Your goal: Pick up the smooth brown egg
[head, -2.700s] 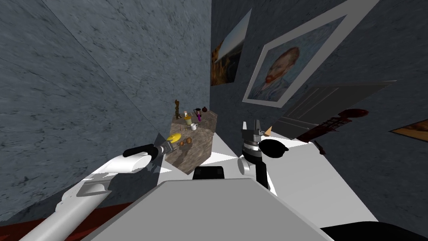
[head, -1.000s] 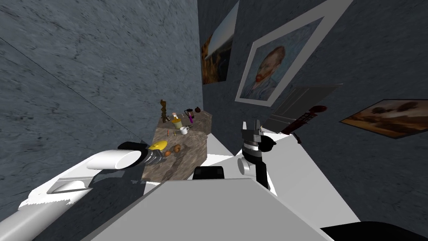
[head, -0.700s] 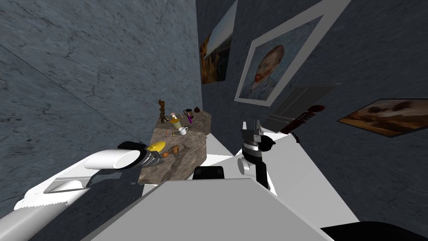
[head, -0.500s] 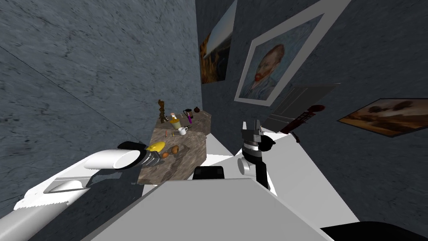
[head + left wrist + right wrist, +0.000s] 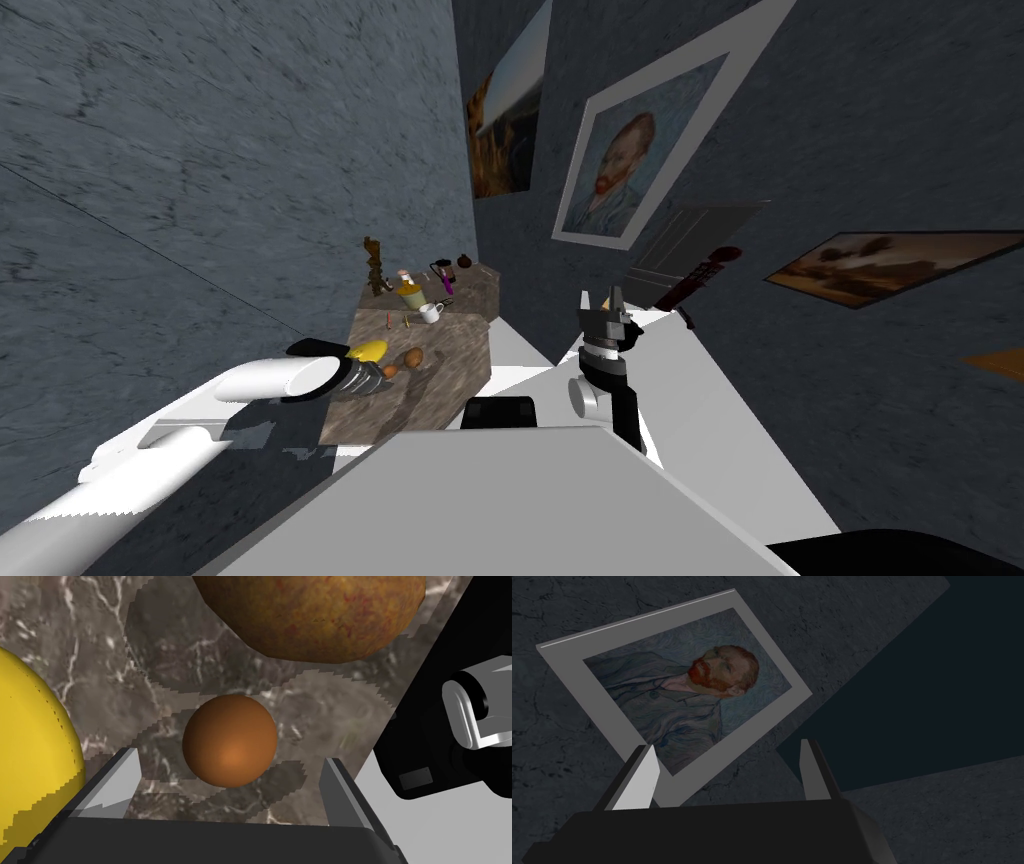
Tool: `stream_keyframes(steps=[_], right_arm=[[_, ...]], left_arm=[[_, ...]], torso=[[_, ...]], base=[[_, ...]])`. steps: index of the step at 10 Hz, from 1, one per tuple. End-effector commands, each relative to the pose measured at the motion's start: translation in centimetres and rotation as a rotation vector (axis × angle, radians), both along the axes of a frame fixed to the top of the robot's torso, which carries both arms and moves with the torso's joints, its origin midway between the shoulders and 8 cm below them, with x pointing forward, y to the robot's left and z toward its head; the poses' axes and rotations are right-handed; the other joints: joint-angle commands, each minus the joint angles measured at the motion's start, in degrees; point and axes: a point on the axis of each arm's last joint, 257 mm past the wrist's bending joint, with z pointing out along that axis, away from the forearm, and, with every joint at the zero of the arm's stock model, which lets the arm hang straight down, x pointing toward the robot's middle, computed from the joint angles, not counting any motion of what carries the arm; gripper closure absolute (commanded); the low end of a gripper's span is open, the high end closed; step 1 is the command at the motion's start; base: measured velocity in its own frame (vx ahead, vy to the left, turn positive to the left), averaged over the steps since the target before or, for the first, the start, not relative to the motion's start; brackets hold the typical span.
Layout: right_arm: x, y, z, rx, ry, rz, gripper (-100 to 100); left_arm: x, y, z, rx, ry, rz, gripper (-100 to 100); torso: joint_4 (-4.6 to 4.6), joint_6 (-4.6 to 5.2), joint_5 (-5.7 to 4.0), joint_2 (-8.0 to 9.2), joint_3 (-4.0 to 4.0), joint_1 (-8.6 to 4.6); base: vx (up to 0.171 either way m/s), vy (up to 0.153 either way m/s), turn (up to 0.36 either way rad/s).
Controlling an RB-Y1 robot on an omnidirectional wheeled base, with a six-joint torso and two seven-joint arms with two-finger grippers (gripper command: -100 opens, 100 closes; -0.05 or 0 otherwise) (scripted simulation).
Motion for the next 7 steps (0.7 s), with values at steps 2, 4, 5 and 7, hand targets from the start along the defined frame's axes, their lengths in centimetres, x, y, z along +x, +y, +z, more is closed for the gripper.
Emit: stream_keyframes(steps=[2,4,5,7], right_arm=[[0.00,0.00,0.00,0.000,0.000,0.000,0],[0.00,0.00,0.00,0.000,0.000,0.000,0],[0.00,0.00,0.00,0.000,0.000,0.000,0],[0.00,0.00,0.00,0.000,0.000,0.000,0]], left_arm=[[0.08,0.37,-0.50,0.000,0.001,0.010,-100],[0.11,0.41,-0.55,0.000,0.000,0.011,100],[0.13,0.44,-0.52,0.001,-0.001,0.011,100],[0.13,0.43,-0.52,0.001,-0.001,0.011,100]], torso=[[0.00,0.01,0.01,-0.02,-0.01,0.02],[-0.03,-0.01,0.01,-0.16,-0.09,0.05],[-0.05,0.00,0.03,-0.19,-0.11,0.04],[-0.06,-0.02,0.03,-0.21,-0.13,0.06]], base=[[-0.037,-0.006,-0.068],[0.000,0.000,0.000],[0.000,0.000,0.000],[0.000,0.000,0.000]])
